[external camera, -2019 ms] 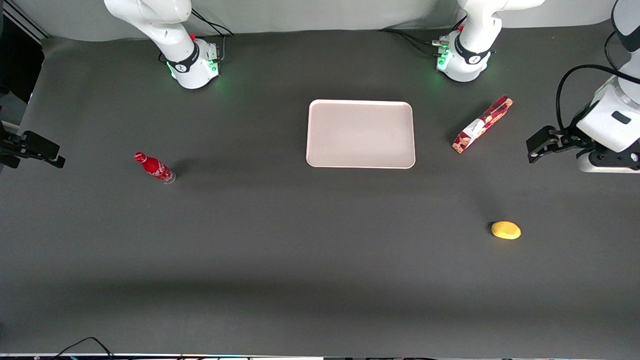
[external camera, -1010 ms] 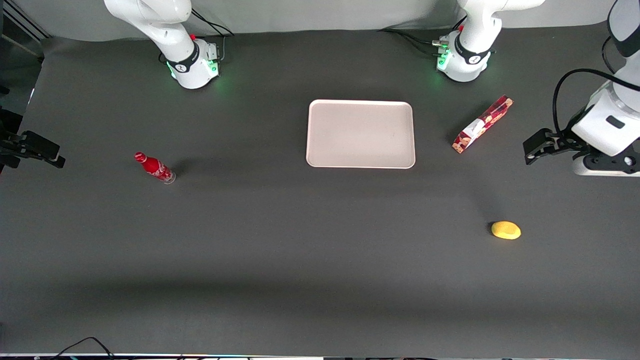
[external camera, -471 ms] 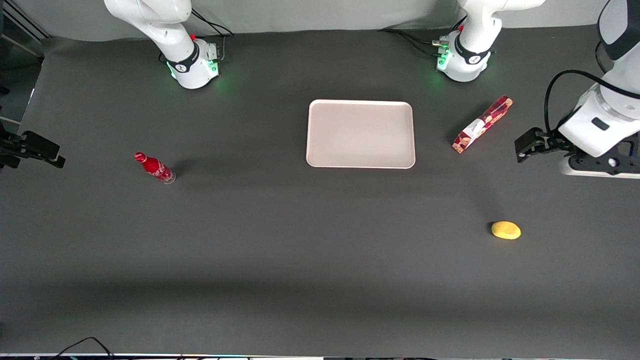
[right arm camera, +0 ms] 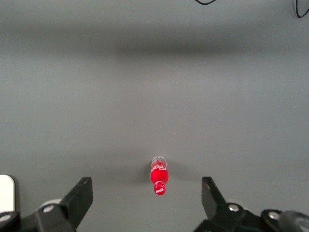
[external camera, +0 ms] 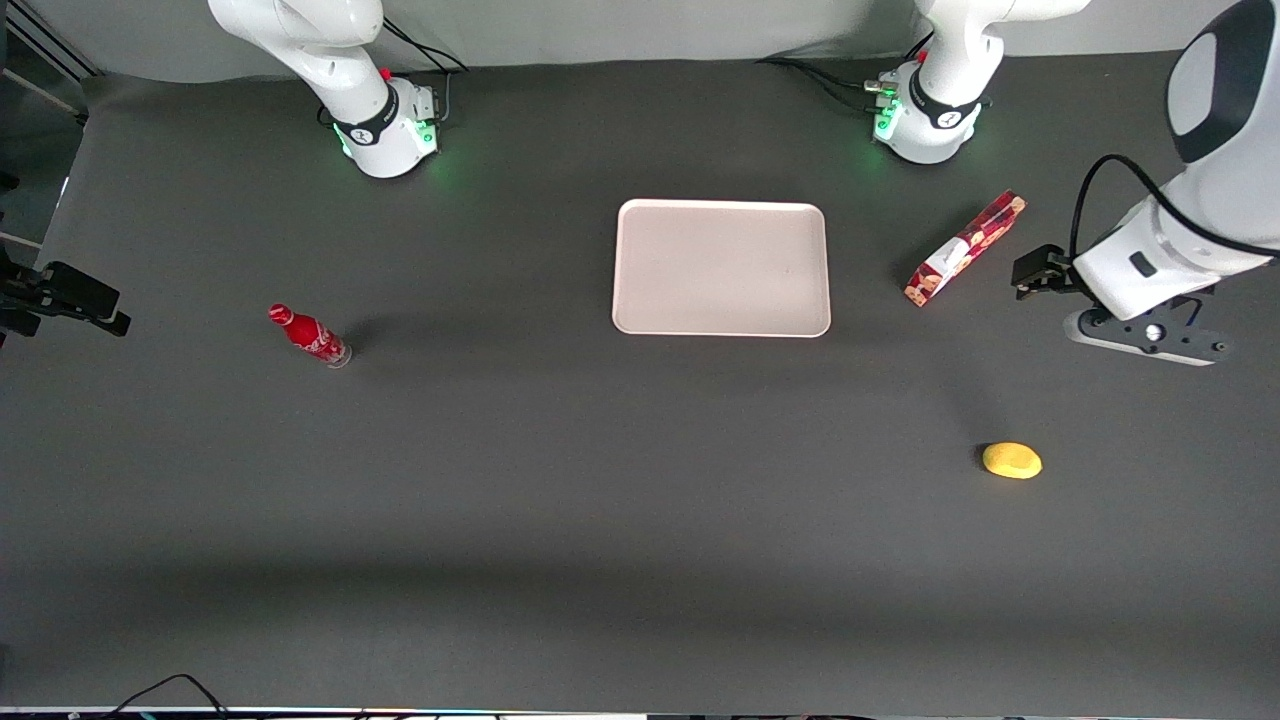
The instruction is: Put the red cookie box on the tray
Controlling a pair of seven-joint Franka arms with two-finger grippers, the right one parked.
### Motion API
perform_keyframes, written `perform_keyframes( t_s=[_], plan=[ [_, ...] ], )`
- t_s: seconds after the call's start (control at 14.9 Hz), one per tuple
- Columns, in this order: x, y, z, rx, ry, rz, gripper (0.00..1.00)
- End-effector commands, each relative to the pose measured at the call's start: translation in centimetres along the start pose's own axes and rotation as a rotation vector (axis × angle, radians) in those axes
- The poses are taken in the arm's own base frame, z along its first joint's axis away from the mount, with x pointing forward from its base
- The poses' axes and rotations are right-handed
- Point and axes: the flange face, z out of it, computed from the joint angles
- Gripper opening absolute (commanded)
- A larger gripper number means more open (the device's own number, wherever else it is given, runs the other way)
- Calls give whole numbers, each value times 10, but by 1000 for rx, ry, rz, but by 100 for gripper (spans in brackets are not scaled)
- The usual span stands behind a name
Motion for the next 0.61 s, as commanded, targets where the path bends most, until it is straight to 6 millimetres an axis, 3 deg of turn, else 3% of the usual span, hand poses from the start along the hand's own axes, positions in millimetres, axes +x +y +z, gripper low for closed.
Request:
perform_keyframes(
  t_s=[0.0,0.2,0.54],
  plan=[
    [-53,-11,46,13,35,71,100],
    [-92,-6,94,37,73,101,100],
    [-141,-5,173,43,68,178,100]
  ],
)
